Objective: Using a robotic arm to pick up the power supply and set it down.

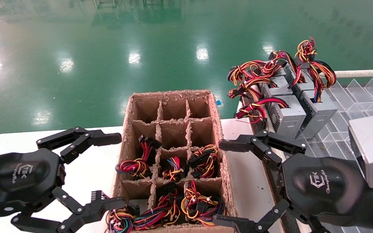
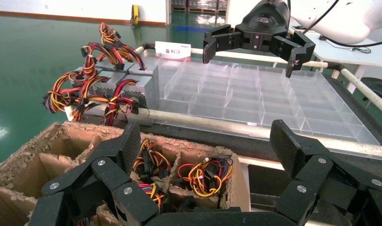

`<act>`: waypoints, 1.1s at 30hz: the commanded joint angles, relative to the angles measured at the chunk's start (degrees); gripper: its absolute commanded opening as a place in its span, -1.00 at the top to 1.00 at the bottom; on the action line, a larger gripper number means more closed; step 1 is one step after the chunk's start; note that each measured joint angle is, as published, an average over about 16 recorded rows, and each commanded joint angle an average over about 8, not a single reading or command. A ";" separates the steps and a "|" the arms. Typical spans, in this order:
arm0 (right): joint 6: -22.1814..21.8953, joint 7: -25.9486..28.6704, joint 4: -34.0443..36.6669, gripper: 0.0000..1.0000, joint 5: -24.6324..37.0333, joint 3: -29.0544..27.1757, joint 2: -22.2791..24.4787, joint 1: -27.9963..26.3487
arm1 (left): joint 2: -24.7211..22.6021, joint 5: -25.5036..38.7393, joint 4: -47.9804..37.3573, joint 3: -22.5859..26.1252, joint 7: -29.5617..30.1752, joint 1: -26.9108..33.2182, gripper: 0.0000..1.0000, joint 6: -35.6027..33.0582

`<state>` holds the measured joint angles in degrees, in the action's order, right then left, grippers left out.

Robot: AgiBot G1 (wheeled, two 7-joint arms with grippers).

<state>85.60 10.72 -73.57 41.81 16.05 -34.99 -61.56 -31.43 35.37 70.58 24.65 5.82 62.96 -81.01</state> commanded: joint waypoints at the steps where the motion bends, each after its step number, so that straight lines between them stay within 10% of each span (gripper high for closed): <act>1: 0.00 0.00 0.00 -1.00 0.00 0.00 0.00 0.00 | 0.00 0.00 0.00 0.00 0.00 0.00 -1.00 0.00; 15: 0.01 0.00 -0.01 -1.00 0.01 -0.01 0.00 -0.01 | 0.00 0.00 0.00 0.00 0.00 0.00 -0.95 0.00; 23: 0.06 -0.69 -1.97 -1.00 2.33 0.19 1.11 -1.20 | 0.00 0.00 0.00 0.00 0.00 0.00 0.95 0.00; 33: -0.92 -6.69 -4.28 -1.00 15.51 4.33 -2.03 -6.86 | 0.00 0.00 0.00 0.00 0.00 0.00 1.00 0.00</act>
<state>84.45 5.04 -77.69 56.75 20.32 -36.97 -68.18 -31.43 35.37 70.58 24.65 5.82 62.96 -81.01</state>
